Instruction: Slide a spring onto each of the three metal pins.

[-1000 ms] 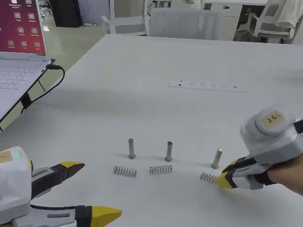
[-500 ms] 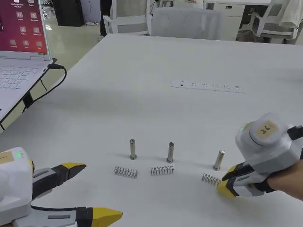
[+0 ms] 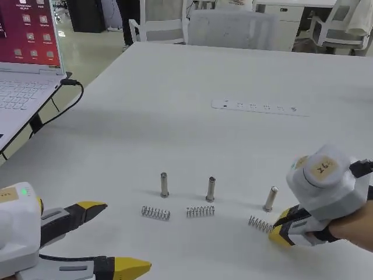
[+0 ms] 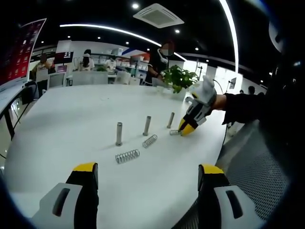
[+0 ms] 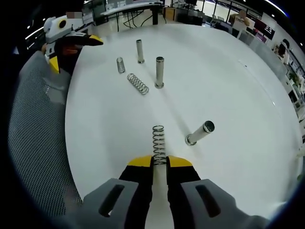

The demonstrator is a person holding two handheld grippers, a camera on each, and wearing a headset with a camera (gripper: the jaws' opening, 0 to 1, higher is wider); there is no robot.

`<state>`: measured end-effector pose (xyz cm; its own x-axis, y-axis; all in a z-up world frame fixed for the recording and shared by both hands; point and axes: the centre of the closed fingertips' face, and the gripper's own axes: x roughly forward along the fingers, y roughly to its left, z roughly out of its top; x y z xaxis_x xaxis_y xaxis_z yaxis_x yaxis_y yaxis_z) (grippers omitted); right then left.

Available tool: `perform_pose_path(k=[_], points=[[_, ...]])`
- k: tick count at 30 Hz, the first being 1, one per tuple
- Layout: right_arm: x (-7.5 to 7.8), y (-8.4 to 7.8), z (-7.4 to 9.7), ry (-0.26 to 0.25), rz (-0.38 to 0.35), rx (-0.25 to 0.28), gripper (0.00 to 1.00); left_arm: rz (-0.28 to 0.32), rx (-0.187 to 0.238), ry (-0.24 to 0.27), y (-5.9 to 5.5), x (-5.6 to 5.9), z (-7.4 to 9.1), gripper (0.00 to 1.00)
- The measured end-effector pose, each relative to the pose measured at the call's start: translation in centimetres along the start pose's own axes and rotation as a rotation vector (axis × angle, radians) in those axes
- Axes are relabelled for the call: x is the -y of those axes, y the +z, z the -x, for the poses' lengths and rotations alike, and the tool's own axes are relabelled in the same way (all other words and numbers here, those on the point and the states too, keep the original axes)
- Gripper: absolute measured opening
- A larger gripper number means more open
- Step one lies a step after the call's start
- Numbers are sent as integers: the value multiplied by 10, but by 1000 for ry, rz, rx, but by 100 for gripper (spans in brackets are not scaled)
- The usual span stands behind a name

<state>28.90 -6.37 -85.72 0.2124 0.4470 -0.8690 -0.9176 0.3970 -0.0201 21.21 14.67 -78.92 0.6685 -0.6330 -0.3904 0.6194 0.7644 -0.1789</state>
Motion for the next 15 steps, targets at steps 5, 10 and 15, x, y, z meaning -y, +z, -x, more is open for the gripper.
perform_pose_path(k=[5,10,15], points=[[-2,1,3,5,-15,6,8,-4,-4,-12,-1,2,-1,83],[-7,3,4,20,-21,9,8,-20,-13,-37,-2,5,-2,81],[-15,10,7,38,-13,18,8,-37,-12,-71,-2,10,-5,78]])
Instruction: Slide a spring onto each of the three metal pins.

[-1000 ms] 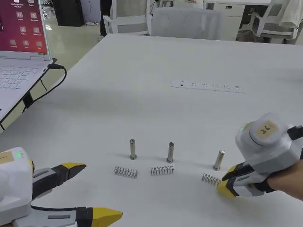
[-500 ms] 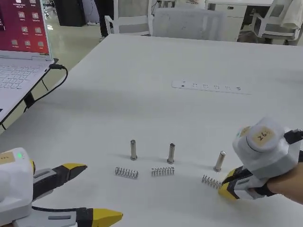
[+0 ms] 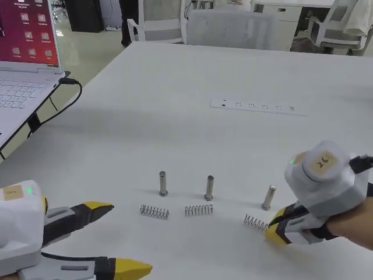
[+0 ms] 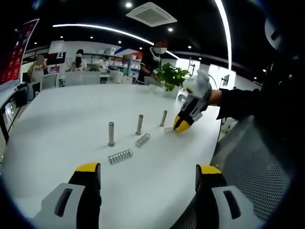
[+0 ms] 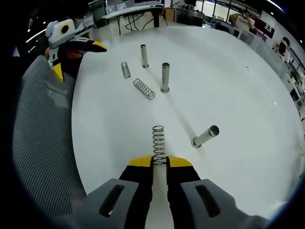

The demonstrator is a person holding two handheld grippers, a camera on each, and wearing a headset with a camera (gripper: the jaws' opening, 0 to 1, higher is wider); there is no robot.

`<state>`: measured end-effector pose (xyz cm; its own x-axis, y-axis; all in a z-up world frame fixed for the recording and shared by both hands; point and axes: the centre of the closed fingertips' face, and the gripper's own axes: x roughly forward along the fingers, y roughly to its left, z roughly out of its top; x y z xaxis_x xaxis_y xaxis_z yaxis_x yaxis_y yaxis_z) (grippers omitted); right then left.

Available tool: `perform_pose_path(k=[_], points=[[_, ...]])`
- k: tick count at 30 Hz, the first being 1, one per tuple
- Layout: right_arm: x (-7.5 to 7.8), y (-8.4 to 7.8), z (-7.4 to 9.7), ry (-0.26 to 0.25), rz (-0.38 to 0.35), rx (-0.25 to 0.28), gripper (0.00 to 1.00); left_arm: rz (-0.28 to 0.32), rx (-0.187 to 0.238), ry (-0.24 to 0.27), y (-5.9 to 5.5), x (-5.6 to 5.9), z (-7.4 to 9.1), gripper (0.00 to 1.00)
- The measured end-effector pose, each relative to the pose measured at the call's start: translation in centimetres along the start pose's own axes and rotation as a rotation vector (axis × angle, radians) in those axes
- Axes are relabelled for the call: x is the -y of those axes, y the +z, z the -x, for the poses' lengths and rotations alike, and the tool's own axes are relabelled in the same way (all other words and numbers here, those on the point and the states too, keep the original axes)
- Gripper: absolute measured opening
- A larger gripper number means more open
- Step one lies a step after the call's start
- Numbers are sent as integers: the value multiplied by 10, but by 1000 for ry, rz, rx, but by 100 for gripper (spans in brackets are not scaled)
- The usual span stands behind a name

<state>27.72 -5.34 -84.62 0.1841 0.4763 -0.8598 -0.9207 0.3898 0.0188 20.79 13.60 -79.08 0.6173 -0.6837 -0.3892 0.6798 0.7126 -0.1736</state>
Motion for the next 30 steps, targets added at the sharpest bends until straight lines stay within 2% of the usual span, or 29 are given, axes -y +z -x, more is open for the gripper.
perform_pose_path(k=[9,12,15,21,30], points=[[-12,13,6,27,18,22,8,-50,26,-46,9,3,-2,69],[-16,17,7,33,38,23,8,-77,61,-64,17,4,-3,66],[-21,21,9,42,54,27,8,-109,77,-89,21,8,-5,62],[-31,30,11,70,92,33,8,-175,68,-141,27,12,-10,53],[-45,40,11,104,154,32,8,-251,15,-245,32,24,-23,44]])
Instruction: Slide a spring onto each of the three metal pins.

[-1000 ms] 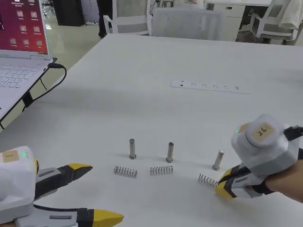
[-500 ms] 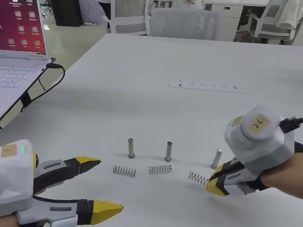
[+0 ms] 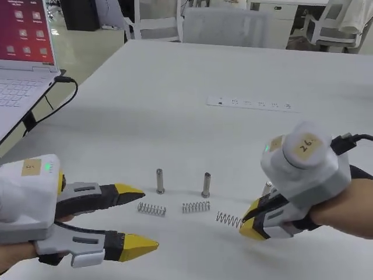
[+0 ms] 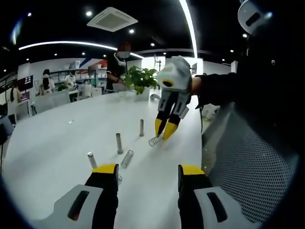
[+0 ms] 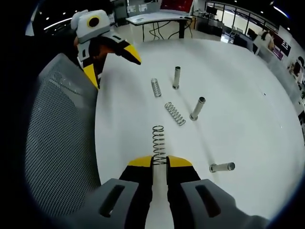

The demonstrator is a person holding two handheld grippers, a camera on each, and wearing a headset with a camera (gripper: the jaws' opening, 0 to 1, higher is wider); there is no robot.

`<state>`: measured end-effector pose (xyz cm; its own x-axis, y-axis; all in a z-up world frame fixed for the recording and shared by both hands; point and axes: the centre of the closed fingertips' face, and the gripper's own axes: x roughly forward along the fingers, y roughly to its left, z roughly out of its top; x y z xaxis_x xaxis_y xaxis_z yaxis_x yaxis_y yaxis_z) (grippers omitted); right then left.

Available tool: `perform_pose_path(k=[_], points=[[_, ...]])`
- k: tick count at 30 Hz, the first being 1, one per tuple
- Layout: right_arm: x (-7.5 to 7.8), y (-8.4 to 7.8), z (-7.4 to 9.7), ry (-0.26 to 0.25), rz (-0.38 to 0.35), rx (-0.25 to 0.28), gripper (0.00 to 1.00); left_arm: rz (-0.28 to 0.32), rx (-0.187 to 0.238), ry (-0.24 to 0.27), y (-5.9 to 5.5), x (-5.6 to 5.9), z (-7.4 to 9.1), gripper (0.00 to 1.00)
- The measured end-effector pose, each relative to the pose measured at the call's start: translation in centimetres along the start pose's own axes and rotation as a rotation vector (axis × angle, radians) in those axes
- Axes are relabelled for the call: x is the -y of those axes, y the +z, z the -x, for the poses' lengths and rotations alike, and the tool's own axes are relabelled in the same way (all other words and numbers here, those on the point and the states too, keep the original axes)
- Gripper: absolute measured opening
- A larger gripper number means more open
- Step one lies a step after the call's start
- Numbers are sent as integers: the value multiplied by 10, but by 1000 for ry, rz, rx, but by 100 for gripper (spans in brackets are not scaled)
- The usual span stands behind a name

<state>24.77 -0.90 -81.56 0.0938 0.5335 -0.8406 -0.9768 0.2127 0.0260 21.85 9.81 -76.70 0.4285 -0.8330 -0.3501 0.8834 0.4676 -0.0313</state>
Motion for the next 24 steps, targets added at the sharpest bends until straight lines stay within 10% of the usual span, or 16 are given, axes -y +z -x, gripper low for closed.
perform_pose_path(k=[24], points=[[-28,26,-2,59,150,2,8,-89,-36,-162,8,19,-43,29]])
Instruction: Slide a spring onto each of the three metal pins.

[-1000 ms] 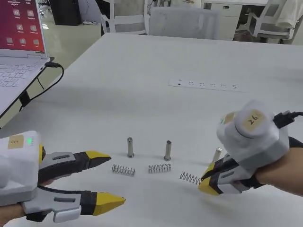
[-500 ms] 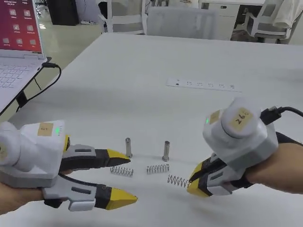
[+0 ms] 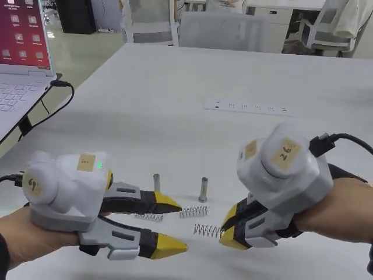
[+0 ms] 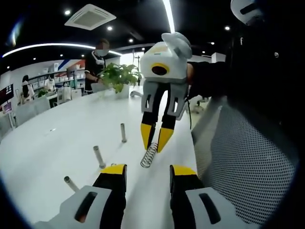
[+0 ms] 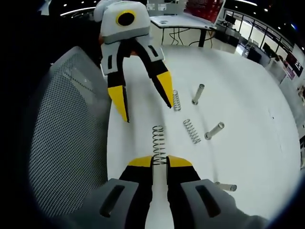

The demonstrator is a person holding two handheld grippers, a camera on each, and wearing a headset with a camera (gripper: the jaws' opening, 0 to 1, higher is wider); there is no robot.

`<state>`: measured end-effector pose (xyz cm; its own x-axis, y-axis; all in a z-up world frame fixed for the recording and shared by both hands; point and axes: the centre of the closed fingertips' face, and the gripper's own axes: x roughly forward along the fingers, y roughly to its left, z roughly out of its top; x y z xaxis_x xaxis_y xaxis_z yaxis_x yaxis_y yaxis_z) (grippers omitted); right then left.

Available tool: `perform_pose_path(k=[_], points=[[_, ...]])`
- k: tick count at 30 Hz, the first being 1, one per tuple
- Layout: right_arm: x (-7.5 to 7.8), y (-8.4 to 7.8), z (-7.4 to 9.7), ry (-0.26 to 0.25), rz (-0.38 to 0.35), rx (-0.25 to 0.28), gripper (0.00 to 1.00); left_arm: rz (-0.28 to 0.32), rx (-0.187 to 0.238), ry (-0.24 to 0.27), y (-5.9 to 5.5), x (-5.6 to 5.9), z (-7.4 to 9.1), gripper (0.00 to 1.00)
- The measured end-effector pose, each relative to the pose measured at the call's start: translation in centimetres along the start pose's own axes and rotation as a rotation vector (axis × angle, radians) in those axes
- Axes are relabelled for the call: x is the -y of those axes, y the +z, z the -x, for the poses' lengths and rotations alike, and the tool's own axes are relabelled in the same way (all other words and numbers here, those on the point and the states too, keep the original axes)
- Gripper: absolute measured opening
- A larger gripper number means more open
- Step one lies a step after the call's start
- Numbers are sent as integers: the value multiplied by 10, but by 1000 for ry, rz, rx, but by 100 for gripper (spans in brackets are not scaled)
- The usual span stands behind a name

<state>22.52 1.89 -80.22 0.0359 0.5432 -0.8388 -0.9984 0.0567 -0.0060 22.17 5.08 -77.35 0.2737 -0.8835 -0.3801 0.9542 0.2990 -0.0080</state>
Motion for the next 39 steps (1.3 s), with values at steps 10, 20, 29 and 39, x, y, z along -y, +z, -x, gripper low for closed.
perform_pose_path(k=[10,20,29,39], points=[[-9,4,-2,24,40,0,8,-5,-1,-30,1,6,-6,20],[-13,12,0,30,74,19,8,-23,-25,-52,-3,11,-10,11],[-15,12,0,33,96,16,8,-50,-49,-58,-6,13,-12,3],[-16,11,-1,41,105,15,8,-82,-68,-73,-11,15,-14,2]])
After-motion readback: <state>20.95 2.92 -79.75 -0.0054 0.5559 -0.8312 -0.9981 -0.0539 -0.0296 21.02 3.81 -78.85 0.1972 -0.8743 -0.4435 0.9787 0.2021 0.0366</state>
